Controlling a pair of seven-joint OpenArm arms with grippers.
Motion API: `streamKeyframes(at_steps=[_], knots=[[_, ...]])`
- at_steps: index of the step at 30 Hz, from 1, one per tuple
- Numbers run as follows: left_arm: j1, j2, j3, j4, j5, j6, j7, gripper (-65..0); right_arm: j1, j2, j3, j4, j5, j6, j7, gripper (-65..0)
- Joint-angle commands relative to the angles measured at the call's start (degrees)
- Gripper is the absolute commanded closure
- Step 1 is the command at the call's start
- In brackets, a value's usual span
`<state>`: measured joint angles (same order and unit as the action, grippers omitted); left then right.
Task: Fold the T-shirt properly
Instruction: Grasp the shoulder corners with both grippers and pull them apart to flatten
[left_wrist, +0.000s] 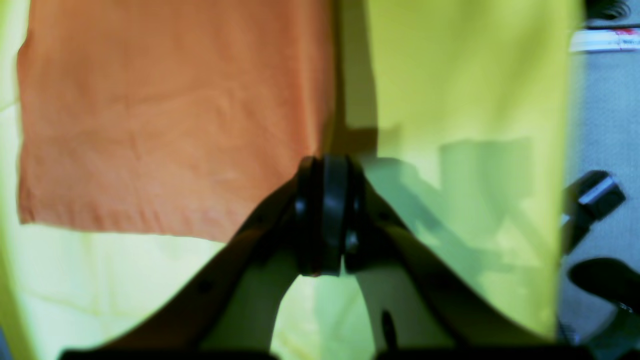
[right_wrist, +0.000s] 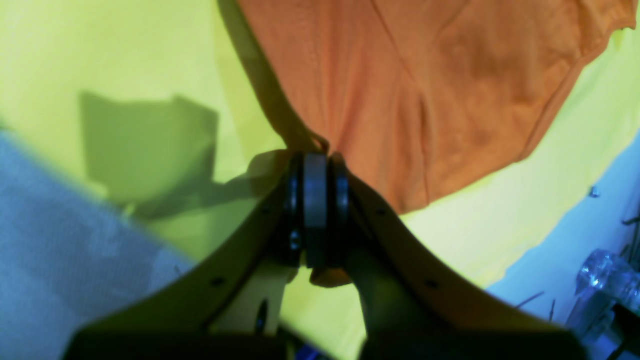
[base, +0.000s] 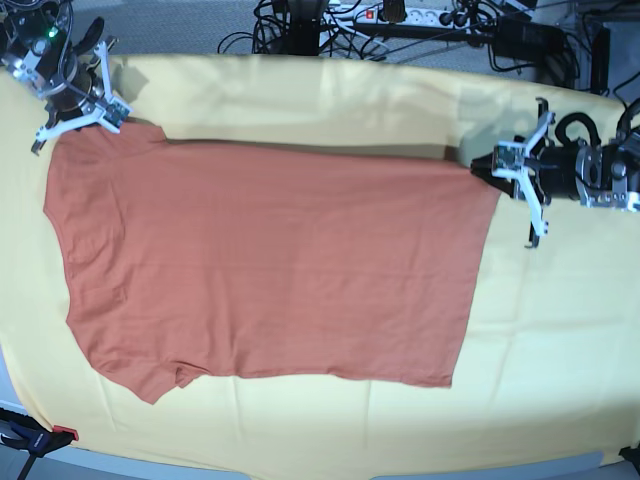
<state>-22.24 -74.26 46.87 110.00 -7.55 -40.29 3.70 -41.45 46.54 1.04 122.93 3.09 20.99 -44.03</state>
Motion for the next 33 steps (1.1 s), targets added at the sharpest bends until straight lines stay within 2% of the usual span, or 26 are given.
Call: streamKeyframes(at_steps=[1,5,8,12,22,27,29,33], knots=[[0.39,-2.08,-0.7,1.51,-0.48,0.29,-0.63,0.0,-1.36,1.09,1.49,1.84,-0.59,-0.5,0.2,0.0],[4.94,-4.52,-0.7,4.98,-0.02,0.29,-0.55,0.0,-7.74,1.05,5.35,4.87,-0.55,-0.68,0.2,0.0],[7.23,-5.81,-0.7,6.58,2.6,0.29,-0.26,0.0,-13.0,0.79,8.33,6.97,-0.52,-0.79,0.2,0.0],[7.63,-6.8,-0.7,8.09,2.97,0.29,-0.24,0.0,-18.45,0.74,10.32,9.03,-0.2,-3.39,0.22,0.0],[7.58,-9.73,-0.7,12.74,3.02,0.29,0.44,0.0,-19.78,0.79,10.32,9.29,-0.59,-3.69,0.48,0.0],[7.41,-8.68,-0.7,12.94,3.06,0.29,2.36,0.0,-17.86,0.81,10.32,9.29,-0.55,-3.56,5.31,0.0],[7.28,-7.15,-0.7,12.87,3.26,0.29,2.38,0.0,-16.35,0.81,10.32,9.29,-0.39,-2.73,8.15,0.0],[7.28,-3.23,-0.7,12.83,7.43,0.29,2.73,0.0,-11.52,0.81,10.32,7.85,-0.11,-0.2,11.34,0.0]])
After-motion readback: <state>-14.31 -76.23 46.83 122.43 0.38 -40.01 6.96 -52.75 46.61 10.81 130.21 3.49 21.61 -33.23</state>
